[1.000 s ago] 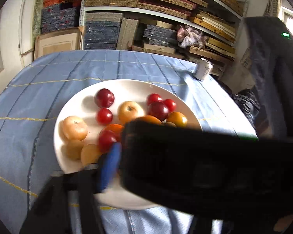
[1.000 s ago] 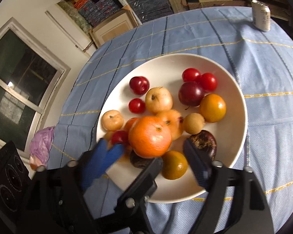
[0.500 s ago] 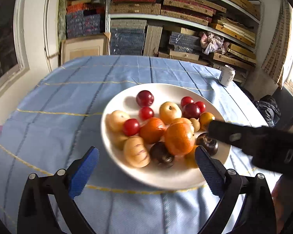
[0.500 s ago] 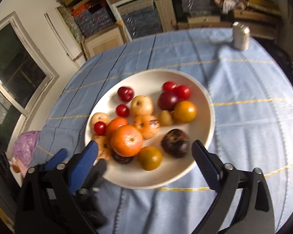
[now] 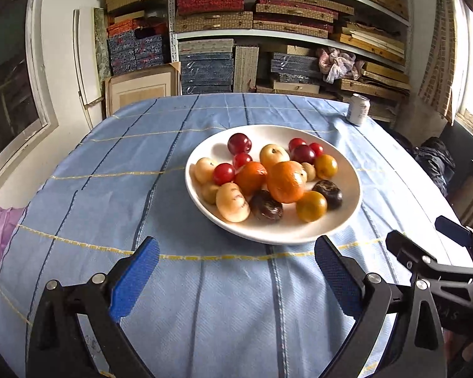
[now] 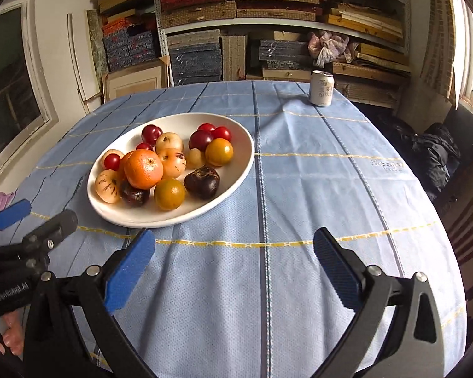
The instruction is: Organize fruits
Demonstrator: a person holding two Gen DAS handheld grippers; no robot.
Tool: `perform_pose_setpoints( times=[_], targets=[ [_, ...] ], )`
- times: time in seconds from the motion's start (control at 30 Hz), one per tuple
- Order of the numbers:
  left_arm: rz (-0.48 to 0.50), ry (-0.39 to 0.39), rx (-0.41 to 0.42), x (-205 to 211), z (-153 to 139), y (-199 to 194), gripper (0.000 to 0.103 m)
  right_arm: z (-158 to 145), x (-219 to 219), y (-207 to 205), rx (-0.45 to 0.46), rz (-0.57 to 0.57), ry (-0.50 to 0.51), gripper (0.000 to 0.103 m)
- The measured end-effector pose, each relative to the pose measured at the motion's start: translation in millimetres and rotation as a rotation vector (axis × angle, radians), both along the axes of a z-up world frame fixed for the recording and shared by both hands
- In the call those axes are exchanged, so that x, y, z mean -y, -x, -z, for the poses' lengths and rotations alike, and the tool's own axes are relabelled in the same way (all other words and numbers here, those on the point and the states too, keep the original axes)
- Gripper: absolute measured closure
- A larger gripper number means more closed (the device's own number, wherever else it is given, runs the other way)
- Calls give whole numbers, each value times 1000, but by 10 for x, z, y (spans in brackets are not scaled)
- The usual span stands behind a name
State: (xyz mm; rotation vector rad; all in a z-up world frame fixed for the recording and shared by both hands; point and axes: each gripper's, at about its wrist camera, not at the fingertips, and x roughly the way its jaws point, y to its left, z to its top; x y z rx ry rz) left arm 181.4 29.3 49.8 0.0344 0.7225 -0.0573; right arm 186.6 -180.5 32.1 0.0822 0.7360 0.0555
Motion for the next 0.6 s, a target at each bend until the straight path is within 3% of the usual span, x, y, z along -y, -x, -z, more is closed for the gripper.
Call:
perform_pose_setpoints(
  times=[0.17,0.33,0.47,0.6],
  targets=[
    [22,-25,22,95,-47,193,4,-220,61,268,72,22,33,4],
    [32,7,34,116,-133,354,4,-343,92,476,92,21,49,4],
    [-10,-67,41,203,-150,406,4,-383,102,595,83,11,56,4],
    [7,-20,58,194,-165,452,4,-410,109,669,85,16,59,4]
  ],
)
